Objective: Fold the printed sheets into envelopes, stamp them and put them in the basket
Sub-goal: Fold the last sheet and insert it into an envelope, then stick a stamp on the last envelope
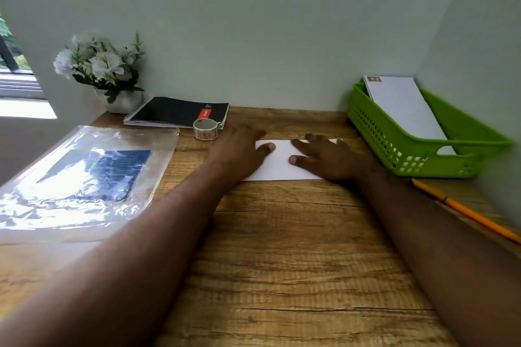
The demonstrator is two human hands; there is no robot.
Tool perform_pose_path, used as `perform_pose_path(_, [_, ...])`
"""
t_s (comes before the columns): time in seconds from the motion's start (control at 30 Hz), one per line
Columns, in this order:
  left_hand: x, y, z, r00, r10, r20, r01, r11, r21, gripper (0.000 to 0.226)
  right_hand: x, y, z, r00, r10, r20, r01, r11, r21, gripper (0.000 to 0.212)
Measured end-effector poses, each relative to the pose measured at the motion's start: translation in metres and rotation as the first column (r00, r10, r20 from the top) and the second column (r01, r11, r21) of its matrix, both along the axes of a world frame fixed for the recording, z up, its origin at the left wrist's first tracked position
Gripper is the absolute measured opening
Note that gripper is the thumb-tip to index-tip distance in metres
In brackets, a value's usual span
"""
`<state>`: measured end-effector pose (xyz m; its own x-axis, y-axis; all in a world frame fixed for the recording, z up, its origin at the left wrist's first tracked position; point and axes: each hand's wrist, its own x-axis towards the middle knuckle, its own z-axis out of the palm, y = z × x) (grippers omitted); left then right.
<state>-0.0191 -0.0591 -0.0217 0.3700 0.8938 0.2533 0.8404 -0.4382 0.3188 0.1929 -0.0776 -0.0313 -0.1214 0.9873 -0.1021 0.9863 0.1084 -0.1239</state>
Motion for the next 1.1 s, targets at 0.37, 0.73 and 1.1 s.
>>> perform_pose_path(0.37, [-0.005,0.01,-0.02,0.954,-0.049,-0.296,-0.039,0.958,-0.285,0.057,-0.006,0.001,0.0,0.998,0.018,0.052,-0.014,0.997,-0.072,0.087])
perform_pose_path(0.73, [-0.024,0.015,-0.004,0.995,0.096,0.036,-0.1,0.988,0.115,0.037,0.003,-0.004,0.008,0.989,-0.091,0.118,0.108,0.984,-0.143,0.097])
perform_pose_path(1.1, [-0.045,0.035,-0.001,0.881,0.454,0.131,-0.467,0.879,0.098,0.025,-0.034,-0.008,0.011,0.998,0.054,-0.012,-0.051,0.984,0.173,0.073])
